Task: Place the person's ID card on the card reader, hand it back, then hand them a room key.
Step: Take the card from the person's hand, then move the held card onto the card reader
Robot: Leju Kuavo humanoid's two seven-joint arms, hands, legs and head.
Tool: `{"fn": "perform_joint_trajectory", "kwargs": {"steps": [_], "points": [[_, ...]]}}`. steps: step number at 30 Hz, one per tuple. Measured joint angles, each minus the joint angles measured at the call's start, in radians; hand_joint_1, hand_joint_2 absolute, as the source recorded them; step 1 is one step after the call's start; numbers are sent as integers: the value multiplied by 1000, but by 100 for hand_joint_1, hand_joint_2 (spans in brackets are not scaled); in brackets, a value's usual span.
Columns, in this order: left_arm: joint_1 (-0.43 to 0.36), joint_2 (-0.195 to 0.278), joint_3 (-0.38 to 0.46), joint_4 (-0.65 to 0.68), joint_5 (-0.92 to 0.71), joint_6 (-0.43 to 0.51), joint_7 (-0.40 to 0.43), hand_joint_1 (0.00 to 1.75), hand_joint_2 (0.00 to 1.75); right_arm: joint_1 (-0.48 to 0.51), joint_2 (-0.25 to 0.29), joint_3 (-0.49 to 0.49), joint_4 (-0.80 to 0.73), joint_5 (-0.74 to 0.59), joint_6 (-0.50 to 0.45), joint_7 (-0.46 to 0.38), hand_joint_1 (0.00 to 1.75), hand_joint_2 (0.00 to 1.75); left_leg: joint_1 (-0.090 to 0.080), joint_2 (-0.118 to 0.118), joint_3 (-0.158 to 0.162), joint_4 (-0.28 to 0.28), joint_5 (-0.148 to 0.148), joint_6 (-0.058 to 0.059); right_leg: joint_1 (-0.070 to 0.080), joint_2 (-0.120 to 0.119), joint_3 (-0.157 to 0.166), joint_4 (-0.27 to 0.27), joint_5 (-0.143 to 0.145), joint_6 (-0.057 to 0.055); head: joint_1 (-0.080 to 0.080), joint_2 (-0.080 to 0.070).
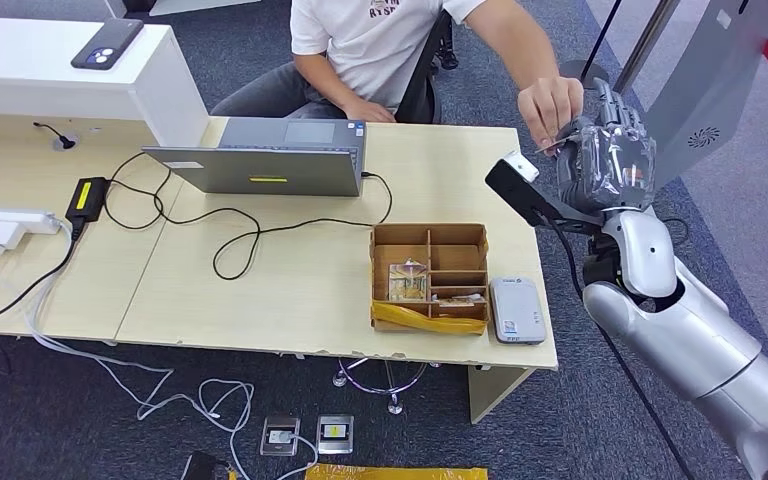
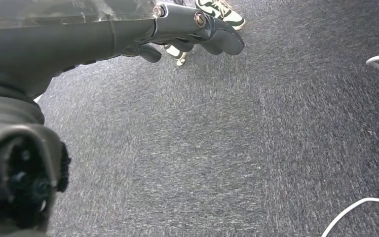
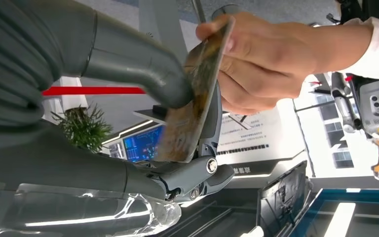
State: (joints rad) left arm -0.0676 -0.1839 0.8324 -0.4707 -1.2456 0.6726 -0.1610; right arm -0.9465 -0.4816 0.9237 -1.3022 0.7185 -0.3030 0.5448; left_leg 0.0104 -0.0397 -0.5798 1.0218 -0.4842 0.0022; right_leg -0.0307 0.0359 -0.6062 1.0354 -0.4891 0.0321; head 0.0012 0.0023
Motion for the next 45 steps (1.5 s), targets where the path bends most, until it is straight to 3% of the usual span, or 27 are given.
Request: {"fn": "perform_joint_trajectory", "kwargs": {"steps": [22,31,45], "points": [[5,2,1,1,4,0,-3,0,0,1,21,28,34,-47,-12,-2,175,175,0,0,0,0,0,0,0,0,0,0,0,0,0,0],[16,3,7,3,28,0,-28,0,0,135,18,25,66,-146,-100,-32,175,175,0,1,0,0,0,0,0,0,0,-1,0,0,0,0],[16,3,30,4,13,0,-29,0,0,247,1,17,101,-173,-122,-29,175,175,1,2,1,0,-1,-1,1,1,-1,-1,0,0,0,0]]}}
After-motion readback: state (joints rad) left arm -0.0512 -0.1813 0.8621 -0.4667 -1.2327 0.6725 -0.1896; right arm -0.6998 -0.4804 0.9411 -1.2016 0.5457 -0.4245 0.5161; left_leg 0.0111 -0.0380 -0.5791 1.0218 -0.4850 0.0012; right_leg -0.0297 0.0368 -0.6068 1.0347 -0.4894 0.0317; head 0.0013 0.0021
